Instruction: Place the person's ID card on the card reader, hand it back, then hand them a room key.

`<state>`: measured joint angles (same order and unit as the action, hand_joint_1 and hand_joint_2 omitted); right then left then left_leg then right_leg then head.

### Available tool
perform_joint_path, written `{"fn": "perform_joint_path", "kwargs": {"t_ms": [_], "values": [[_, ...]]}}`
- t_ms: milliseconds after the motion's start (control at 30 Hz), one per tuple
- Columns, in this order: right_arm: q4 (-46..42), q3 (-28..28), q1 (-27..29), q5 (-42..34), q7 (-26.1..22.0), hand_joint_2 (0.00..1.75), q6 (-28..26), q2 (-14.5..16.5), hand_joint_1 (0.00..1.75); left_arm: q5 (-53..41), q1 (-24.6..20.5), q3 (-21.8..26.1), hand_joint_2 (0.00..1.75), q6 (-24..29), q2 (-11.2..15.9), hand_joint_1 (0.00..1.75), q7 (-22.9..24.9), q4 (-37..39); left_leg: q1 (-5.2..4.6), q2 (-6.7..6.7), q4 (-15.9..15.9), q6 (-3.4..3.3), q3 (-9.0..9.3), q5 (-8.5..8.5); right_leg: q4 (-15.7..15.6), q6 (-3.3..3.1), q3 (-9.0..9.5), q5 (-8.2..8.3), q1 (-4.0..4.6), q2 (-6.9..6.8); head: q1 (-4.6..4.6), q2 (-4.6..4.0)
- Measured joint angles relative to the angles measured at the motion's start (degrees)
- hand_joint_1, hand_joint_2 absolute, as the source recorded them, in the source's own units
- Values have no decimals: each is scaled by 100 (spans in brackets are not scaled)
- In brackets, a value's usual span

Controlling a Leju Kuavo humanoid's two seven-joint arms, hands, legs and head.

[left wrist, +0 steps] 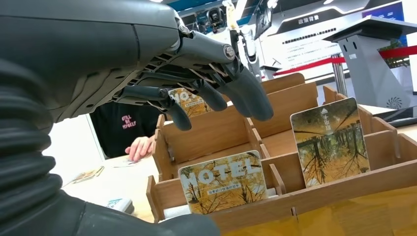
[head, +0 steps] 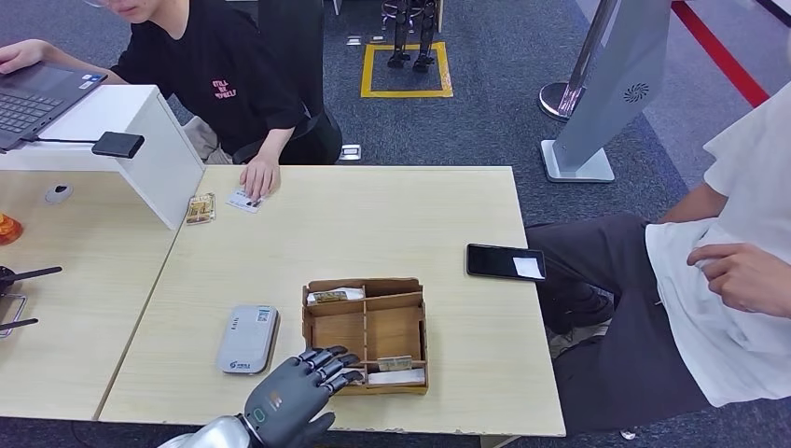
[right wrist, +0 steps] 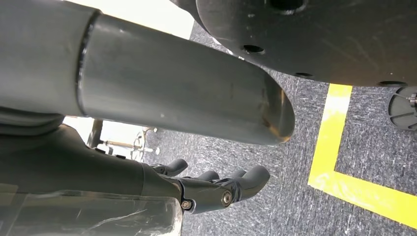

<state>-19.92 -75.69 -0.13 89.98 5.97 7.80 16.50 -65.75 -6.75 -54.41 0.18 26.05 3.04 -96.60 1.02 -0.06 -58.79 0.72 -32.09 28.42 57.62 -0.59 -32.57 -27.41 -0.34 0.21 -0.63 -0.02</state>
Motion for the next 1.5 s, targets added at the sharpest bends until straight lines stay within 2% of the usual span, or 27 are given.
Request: {"fn": "perform_joint_path", "kwargs": {"t_ms": [267,700,1500], "values": [[39,0,-4,2,2,0,-42,-4,0,-296,-4,-5,175,17,-68,47,327,152,0,0,0,0,0,0,0,0,0,0,0,0,0,-1],[47,0,-3,2,2,0,-44,-4,0,-404,-2,-5,175,0,-92,45,408,249,0,0,0,0,0,0,0,0,0,0,0,0,1,-1],[52,0,-3,2,2,0,-43,-6,0,-208,-5,-5,175,-251,269,51,285,243,0,0,0,0,0,0,0,0,0,0,0,0,0,-1]]}}
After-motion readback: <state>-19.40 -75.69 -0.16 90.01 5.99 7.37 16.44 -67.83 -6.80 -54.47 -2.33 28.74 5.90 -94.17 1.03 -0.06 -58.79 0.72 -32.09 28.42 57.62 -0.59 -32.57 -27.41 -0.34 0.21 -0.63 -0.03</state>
